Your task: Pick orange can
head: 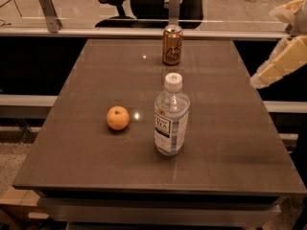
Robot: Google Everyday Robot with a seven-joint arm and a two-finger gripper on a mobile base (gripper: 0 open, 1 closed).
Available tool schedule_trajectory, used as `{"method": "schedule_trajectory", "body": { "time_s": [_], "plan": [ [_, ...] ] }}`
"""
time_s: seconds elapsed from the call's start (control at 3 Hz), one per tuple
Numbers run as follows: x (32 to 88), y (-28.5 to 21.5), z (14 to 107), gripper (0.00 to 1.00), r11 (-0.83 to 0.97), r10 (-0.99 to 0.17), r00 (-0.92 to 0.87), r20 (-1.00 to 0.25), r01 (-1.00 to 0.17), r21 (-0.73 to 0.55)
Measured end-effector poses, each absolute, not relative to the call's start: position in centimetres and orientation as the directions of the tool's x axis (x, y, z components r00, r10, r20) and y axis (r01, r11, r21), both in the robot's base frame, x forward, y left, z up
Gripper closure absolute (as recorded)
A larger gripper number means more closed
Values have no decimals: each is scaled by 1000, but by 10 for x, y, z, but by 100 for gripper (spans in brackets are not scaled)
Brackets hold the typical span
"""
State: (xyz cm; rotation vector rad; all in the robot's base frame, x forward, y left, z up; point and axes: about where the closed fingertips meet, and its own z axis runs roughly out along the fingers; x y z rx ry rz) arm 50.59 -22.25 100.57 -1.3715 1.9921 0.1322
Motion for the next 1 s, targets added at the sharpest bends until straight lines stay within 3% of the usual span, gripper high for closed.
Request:
{"method": "schedule_trajectory", "body": {
  "time_s": [0.67,1.0],
  "plan": [
    [573,-213,988,0,519,-586,-210,-783,-839,-164],
    [576,-213,984,0,520,-576,-214,-789,-841,-152]
  ]
}}
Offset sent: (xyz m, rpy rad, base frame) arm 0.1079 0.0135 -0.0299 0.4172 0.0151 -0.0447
